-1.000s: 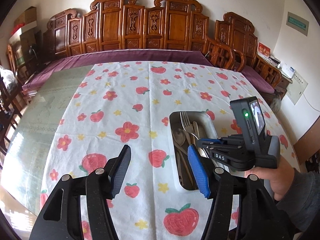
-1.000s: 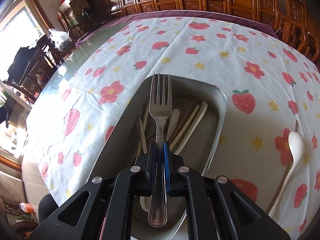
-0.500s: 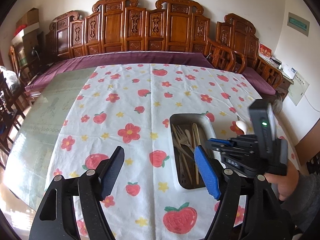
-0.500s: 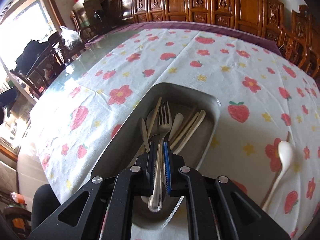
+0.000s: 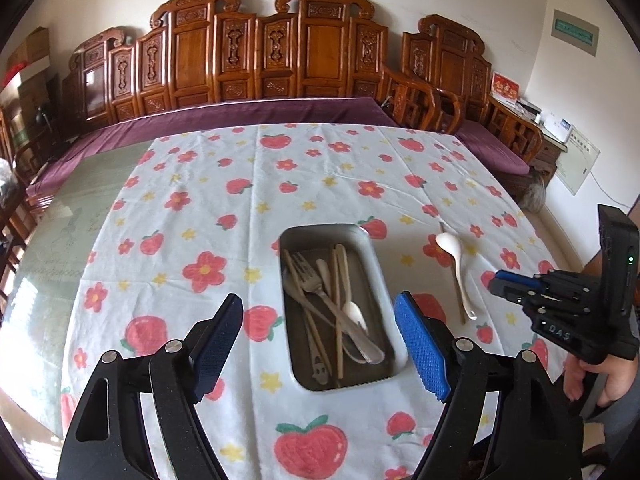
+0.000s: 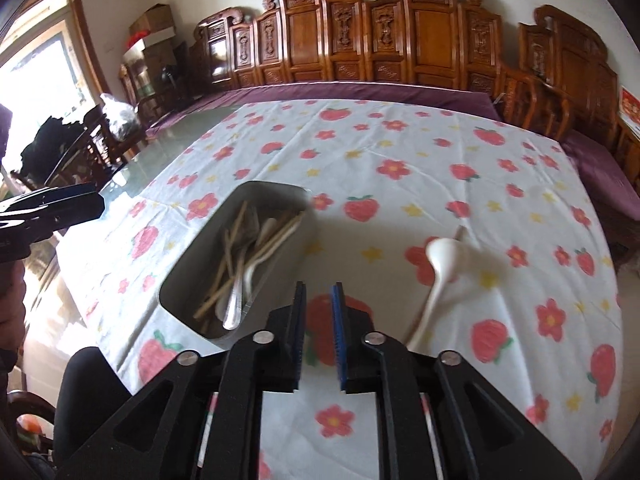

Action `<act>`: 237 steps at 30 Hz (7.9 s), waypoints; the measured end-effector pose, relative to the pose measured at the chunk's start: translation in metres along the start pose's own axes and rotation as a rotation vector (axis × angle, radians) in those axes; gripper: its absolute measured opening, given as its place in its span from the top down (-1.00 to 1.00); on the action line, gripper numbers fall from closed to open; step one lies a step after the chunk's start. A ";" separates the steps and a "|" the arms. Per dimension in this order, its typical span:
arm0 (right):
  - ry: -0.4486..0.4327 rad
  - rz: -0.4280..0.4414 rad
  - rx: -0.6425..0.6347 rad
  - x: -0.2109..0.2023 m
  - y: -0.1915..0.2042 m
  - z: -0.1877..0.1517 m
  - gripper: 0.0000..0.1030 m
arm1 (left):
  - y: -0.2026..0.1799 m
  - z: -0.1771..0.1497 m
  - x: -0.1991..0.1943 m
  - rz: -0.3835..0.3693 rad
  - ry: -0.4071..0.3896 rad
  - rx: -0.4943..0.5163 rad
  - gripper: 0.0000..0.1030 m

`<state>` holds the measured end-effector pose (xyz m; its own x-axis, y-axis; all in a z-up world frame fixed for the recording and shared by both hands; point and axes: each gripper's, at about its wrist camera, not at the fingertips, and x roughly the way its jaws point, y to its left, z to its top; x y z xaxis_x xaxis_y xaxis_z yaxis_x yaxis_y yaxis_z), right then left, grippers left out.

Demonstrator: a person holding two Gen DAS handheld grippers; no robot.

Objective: Organize utensils
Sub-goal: 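Move the right tool toward the white plastic ladle-spoon, then grasp the ladle-spoon with the right tool while the left tool grasps the wooden chopstick, then carry the wooden chopstick to the tray with the left tool while the right tool holds the ladle-spoon, then lower the chopstick into the tray and open the left tool, then lower the white ladle-spoon into the tray and open the right tool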

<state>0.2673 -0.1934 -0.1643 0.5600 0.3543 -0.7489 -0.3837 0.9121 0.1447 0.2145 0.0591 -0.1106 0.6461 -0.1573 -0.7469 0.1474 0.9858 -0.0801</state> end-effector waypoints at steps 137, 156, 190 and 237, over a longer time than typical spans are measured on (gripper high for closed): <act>-0.057 -0.029 0.036 -0.033 -0.037 -0.021 0.91 | -0.105 0.010 0.053 -0.105 0.026 0.188 0.91; -0.020 -0.002 0.033 -0.008 -0.027 -0.018 0.91 | -0.024 -0.009 0.119 -0.017 0.172 0.098 0.91; 0.015 0.066 -0.030 0.036 0.011 0.012 0.91 | 0.001 -0.005 0.111 -0.027 0.123 0.054 0.67; 0.167 0.192 -0.090 0.178 0.121 0.056 0.91 | 0.097 -0.030 0.053 0.069 0.047 -0.119 -0.53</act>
<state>0.3618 -0.0087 -0.2445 0.3446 0.4735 -0.8106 -0.5393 0.8066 0.2419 0.2409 0.1484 -0.1780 0.6155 -0.0888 -0.7831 0.0119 0.9946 -0.1035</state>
